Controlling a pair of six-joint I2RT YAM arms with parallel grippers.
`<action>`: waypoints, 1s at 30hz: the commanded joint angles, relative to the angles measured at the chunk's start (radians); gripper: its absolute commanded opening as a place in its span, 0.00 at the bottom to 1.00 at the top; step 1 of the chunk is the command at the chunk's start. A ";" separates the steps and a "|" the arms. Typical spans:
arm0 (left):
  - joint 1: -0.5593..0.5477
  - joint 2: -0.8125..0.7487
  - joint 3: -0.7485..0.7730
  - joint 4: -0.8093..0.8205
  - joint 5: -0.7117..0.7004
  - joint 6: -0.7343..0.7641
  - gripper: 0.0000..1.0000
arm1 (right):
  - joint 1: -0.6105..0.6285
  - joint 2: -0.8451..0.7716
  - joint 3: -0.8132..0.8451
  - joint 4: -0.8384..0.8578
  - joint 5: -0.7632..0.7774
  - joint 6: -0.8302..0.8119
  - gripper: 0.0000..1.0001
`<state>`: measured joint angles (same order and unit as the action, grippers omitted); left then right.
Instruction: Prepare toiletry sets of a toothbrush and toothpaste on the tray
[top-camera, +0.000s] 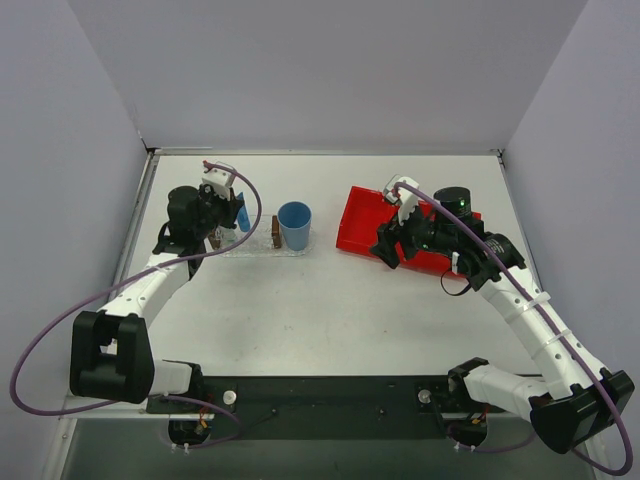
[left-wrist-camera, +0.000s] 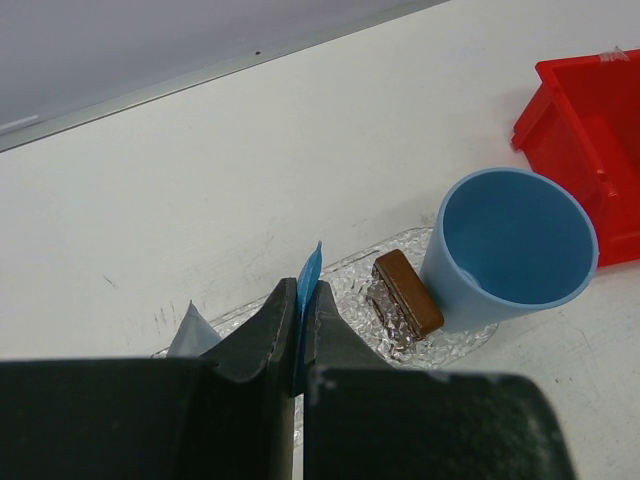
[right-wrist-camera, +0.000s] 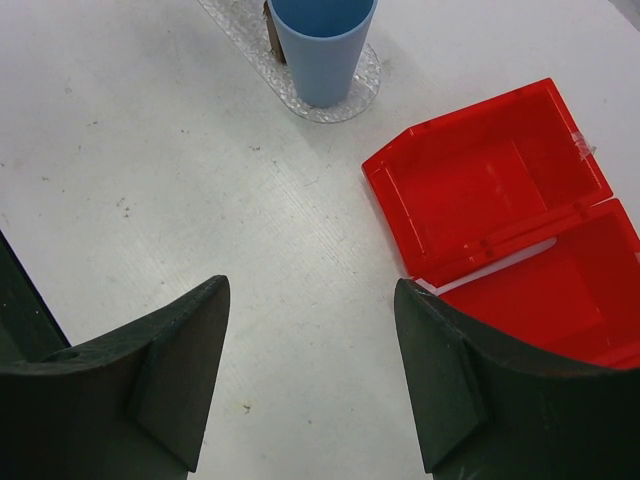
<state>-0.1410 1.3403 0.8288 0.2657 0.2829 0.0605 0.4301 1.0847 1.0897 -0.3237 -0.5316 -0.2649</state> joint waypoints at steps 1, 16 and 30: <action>0.007 0.000 0.032 0.053 -0.011 0.005 0.00 | -0.008 0.000 -0.002 0.034 -0.028 -0.002 0.61; 0.015 0.014 0.029 0.063 -0.010 0.004 0.00 | -0.010 -0.008 -0.013 0.035 -0.025 -0.007 0.61; 0.026 0.056 0.029 0.093 -0.005 -0.028 0.00 | -0.014 -0.005 -0.016 0.037 -0.025 -0.008 0.61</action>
<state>-0.1276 1.3891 0.8288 0.2741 0.2764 0.0536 0.4248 1.0847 1.0786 -0.3176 -0.5316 -0.2657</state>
